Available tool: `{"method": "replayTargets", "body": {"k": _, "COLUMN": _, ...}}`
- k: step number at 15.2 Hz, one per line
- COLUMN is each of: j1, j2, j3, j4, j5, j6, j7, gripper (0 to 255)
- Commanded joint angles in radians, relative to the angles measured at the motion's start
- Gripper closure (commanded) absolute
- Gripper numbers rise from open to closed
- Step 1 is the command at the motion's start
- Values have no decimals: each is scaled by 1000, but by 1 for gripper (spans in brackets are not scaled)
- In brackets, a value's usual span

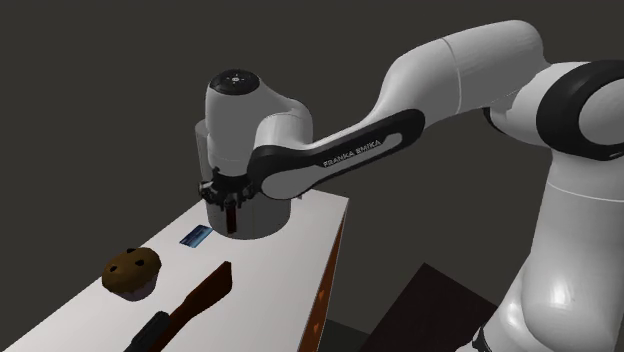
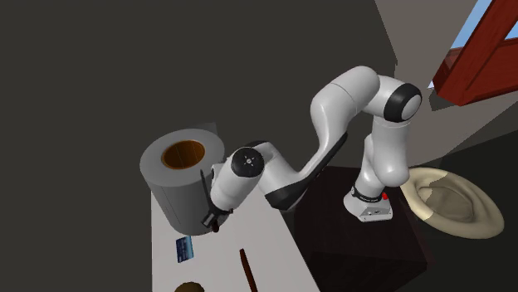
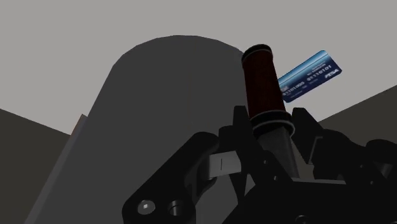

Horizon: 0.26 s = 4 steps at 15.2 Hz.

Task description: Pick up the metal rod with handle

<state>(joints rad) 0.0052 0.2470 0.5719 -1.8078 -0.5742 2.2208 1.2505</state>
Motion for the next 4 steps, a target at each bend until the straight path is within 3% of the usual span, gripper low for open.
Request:
{"method": "replayTargets", "body": {"k": 1, "j1": -1, "j2": -9, "j3": 4, "j4": 16, "j5": 13, "j6": -21, "j7": -13, "gripper": 255}}
{"method": "replayTargets", "body": {"k": 4, "j1": -2, "j2": -14, "j3": 6, "j4": 25, "j5": 21, "j6": -33, "j7": -21, "gripper": 255}}
